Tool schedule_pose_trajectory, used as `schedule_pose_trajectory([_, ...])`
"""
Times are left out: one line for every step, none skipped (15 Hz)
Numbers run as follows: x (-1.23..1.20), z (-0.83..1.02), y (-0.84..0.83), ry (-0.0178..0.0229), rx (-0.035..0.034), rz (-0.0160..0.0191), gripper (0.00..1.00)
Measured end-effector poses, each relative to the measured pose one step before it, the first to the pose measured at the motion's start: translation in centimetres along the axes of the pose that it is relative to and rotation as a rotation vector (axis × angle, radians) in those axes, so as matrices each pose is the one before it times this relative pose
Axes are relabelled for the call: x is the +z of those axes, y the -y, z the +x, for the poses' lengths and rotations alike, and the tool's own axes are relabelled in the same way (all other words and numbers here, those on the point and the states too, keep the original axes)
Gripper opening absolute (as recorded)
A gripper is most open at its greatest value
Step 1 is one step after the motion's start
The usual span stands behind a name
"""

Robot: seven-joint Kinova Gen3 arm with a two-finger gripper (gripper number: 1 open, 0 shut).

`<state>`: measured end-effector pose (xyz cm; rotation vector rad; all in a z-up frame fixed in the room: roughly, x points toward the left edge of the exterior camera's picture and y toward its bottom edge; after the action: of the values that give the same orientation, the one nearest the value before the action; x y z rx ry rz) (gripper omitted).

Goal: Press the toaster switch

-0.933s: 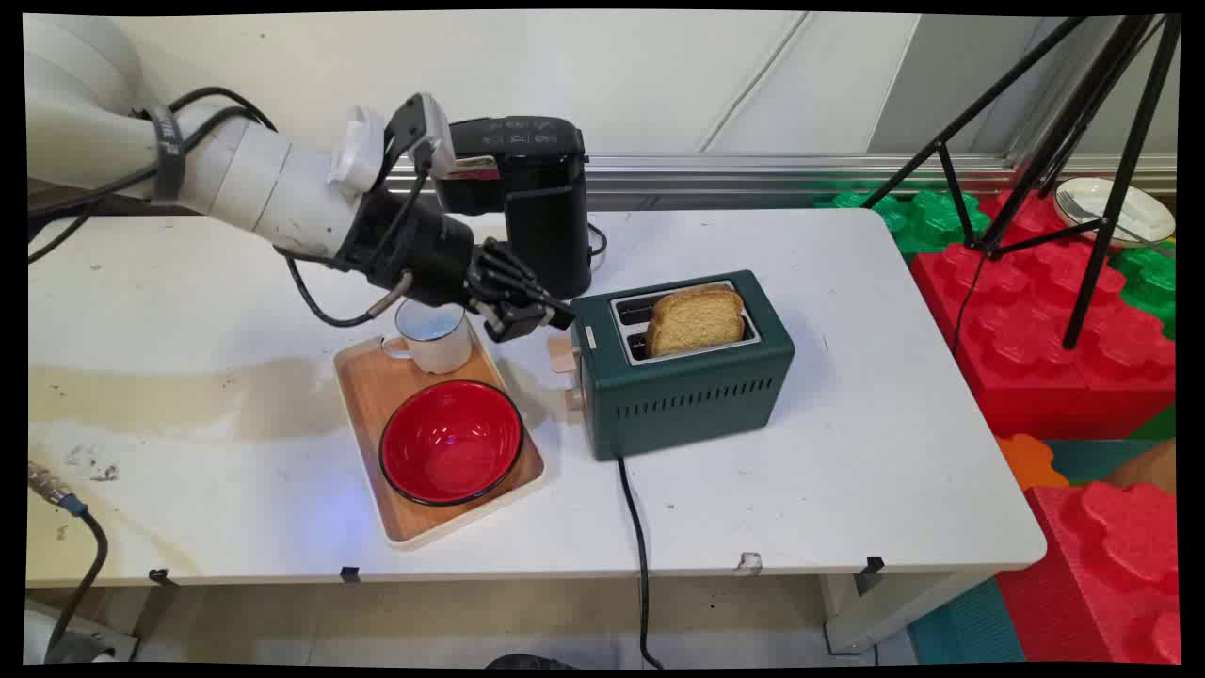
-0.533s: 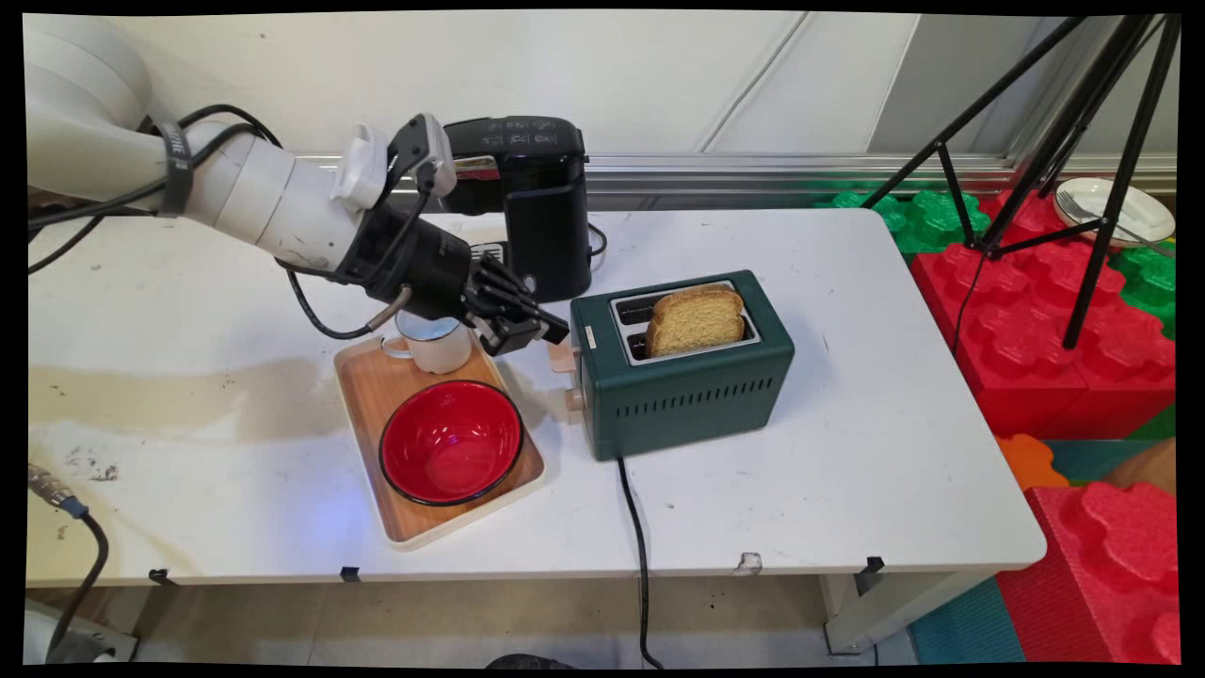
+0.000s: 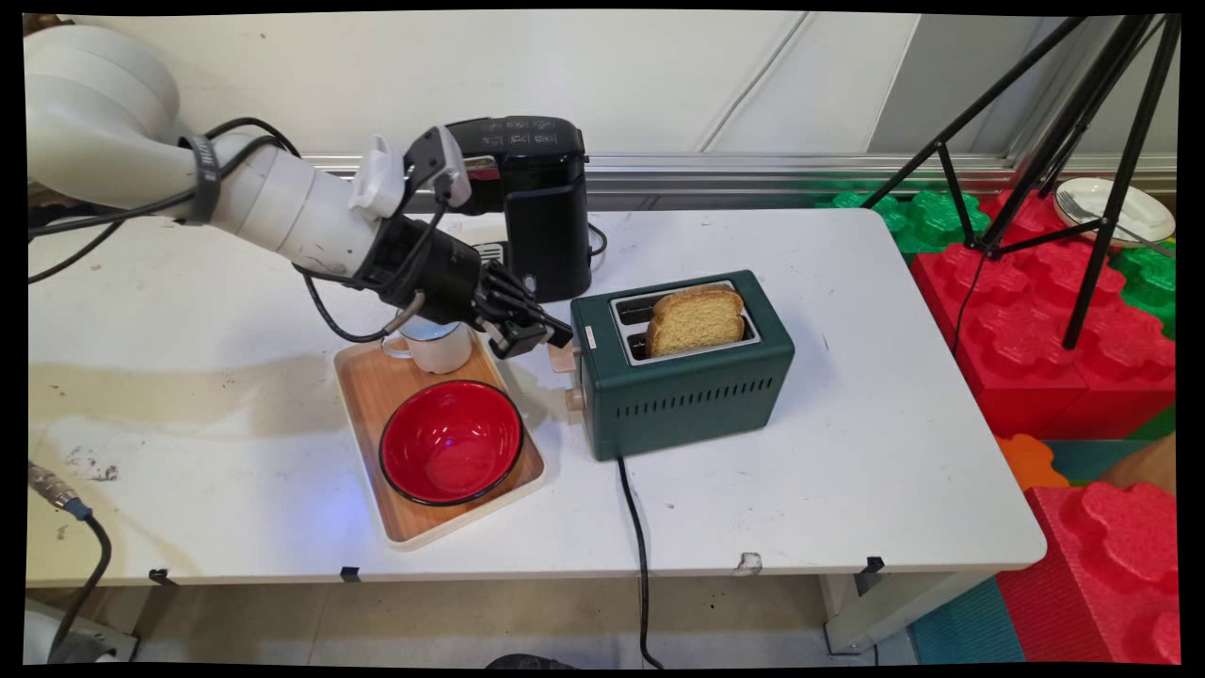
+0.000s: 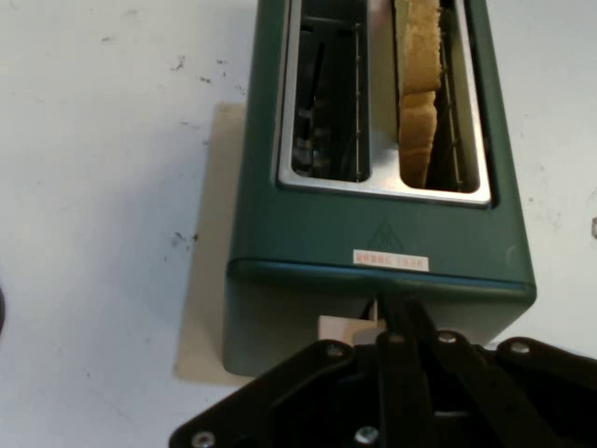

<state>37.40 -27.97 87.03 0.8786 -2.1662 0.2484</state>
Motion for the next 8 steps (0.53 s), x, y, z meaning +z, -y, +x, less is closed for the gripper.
schedule_pose_trajectory([0.298, -0.008, 0.043, 0.00199, -0.00194, -0.00157, 0.00])
schedule_pose_trajectory([0.290, -0.009, 0.028, 0.00195, -0.00141, -0.00192, 0.00])
schedule_pose_trajectory([0.240, -0.016, 0.026, 0.00154, -0.00074, -0.00087, 0.00])
schedule_pose_trajectory([0.274, -0.035, 0.043, 0.00232, -0.00066, -0.00070, 0.00])
schedule_pose_trajectory([0.281, -0.061, 0.053, 0.00333, -0.00121, -0.00086, 0.00])
schedule_pose_trajectory([0.246, -0.092, 0.044, 0.00424, -0.00106, -0.00103, 0.00])
schedule_pose_trajectory([0.273, -0.129, 0.063, 0.00434, -0.00105, -0.00099, 0.00])
schedule_pose_trajectory([0.266, -0.144, 0.070, 0.00453, 0.00008, -0.00083, 0.00])
